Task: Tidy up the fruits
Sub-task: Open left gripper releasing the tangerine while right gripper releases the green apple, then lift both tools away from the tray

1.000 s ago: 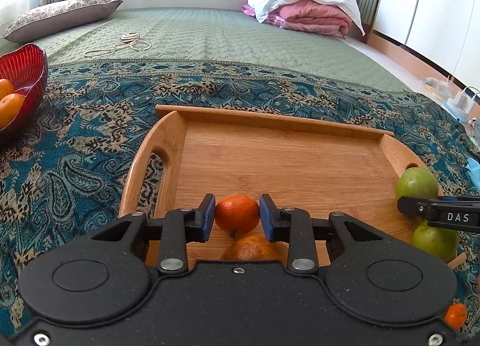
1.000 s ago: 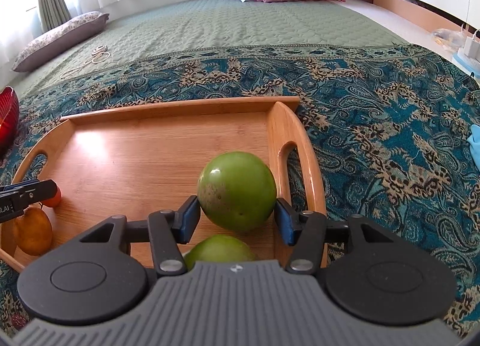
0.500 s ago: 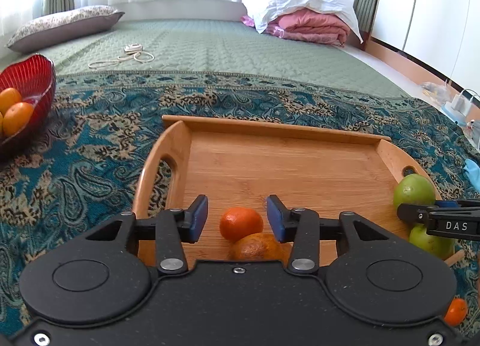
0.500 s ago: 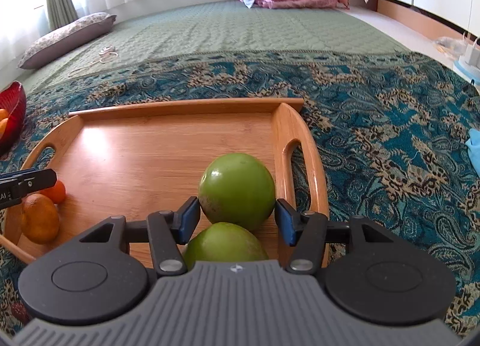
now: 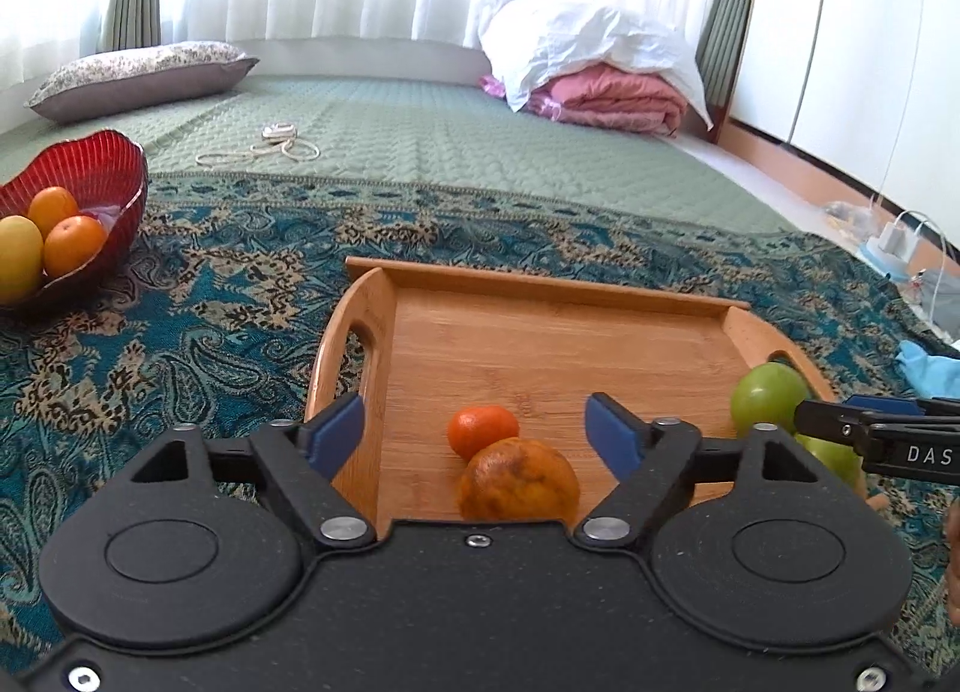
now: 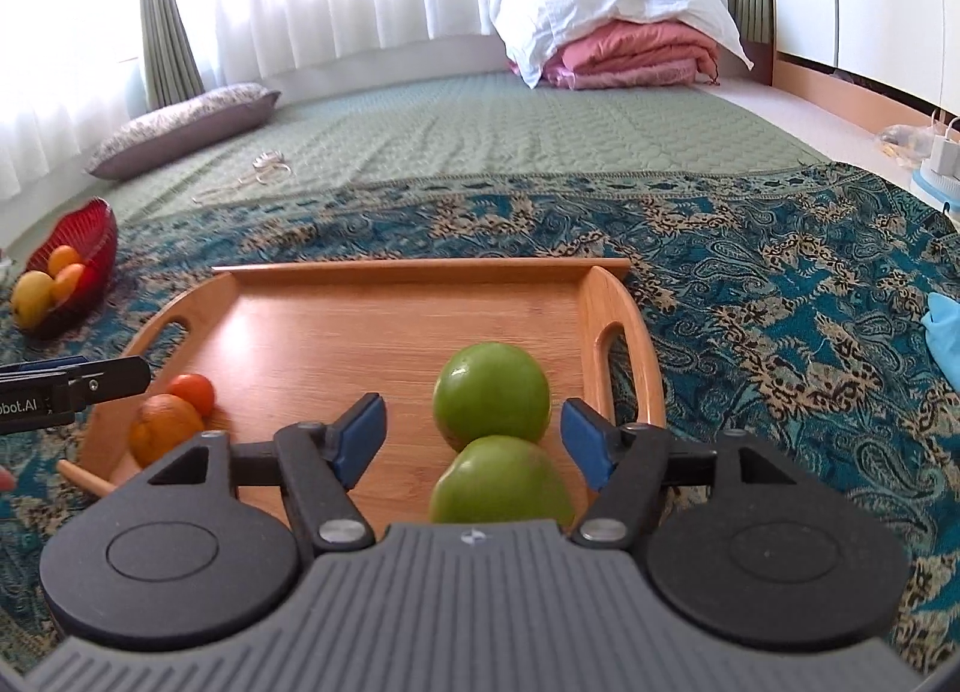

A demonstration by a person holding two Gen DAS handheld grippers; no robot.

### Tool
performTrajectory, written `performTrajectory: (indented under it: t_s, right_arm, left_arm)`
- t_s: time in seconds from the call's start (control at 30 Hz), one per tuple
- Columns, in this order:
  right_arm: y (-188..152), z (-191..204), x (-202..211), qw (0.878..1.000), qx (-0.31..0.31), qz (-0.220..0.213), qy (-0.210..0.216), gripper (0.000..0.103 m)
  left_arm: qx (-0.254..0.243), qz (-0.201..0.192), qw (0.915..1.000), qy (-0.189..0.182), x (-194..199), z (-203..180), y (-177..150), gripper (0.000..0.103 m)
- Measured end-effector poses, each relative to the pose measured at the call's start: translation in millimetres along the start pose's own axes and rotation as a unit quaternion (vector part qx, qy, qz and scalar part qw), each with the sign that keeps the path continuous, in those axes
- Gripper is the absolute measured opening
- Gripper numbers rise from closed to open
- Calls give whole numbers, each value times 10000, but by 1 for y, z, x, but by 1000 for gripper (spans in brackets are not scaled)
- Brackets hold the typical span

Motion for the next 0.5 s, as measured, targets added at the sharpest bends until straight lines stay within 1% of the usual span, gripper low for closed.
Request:
performTrajectory:
  t_s: [0.1,0.17,0.23,0.37,0.5]
  right_arm:
    - [-3,5,11,9999,34,-151,35,84]
    - [-5,9,18,9996,136,-255,15,88]
    - [-8,14,24,9990,285,-353,-22,89]
    - [-15,24,36,9970,597,-490,-100,92]
    - [-23,31,47,9951,766,-602,-137,94]
  left_arm:
    - [-85,-214,9997,41,15,-1,-2,87]
    - [-163,-316,9994,51,24,-4,-4,90]
    - [-197,-395,9990,27,33,-6,-7,92]
    - [-197,-472,9987,-61,48,-9,-15,97]
    - [-217,-537,9982,-148,60,-12,-23,99]
Point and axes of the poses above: each gripper's, at about its wrist camera, not at the fingertips, and x roughly against the way its jaws point, z to its left, y to its top, the point moved 8 cm from there along -x, roughly the way its jaws point, and after that the axes turned 9 degrees about y, right-handed, at the moved point
